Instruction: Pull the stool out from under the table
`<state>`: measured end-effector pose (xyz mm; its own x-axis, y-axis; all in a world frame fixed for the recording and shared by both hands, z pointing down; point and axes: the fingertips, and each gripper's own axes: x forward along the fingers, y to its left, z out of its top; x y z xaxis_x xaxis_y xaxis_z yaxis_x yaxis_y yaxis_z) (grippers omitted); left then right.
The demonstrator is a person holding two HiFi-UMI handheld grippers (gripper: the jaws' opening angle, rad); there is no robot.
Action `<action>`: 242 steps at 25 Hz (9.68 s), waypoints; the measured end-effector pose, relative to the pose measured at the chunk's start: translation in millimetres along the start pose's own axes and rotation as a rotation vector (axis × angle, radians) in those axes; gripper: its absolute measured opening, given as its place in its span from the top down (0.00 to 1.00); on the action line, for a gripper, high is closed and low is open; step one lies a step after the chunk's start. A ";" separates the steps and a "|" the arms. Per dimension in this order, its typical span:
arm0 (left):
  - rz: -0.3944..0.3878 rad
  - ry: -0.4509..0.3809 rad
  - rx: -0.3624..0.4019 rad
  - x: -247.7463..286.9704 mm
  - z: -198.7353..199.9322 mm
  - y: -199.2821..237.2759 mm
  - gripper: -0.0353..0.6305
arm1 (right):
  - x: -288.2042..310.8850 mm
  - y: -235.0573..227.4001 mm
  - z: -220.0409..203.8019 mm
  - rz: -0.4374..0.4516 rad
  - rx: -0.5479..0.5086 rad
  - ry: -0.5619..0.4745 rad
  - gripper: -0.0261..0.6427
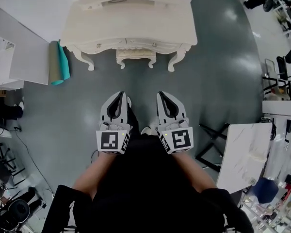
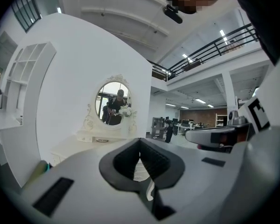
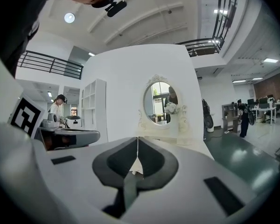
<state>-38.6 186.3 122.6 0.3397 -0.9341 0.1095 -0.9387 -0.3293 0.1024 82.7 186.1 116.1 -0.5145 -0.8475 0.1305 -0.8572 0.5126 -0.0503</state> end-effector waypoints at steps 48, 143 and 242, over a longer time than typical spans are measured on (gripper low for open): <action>0.118 0.110 -0.030 238.3 -41.2 185.2 0.93 | 279.8 -135.9 -32.7 -0.025 -0.053 0.107 0.93; -0.014 0.589 -0.167 396.1 -608.6 304.1 0.41 | 407.6 -283.7 -616.0 -0.034 0.061 0.544 0.40; -0.154 0.864 -0.141 160.2 -645.8 203.0 0.40 | 174.0 -148.0 -672.1 0.048 0.146 0.850 0.47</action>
<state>-136.3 58.7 799.4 0.4411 -0.4318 0.7868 -0.8822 -0.3697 0.2917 136.4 55.4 811.7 -0.4075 -0.4048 0.8186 -0.8595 0.4730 -0.1939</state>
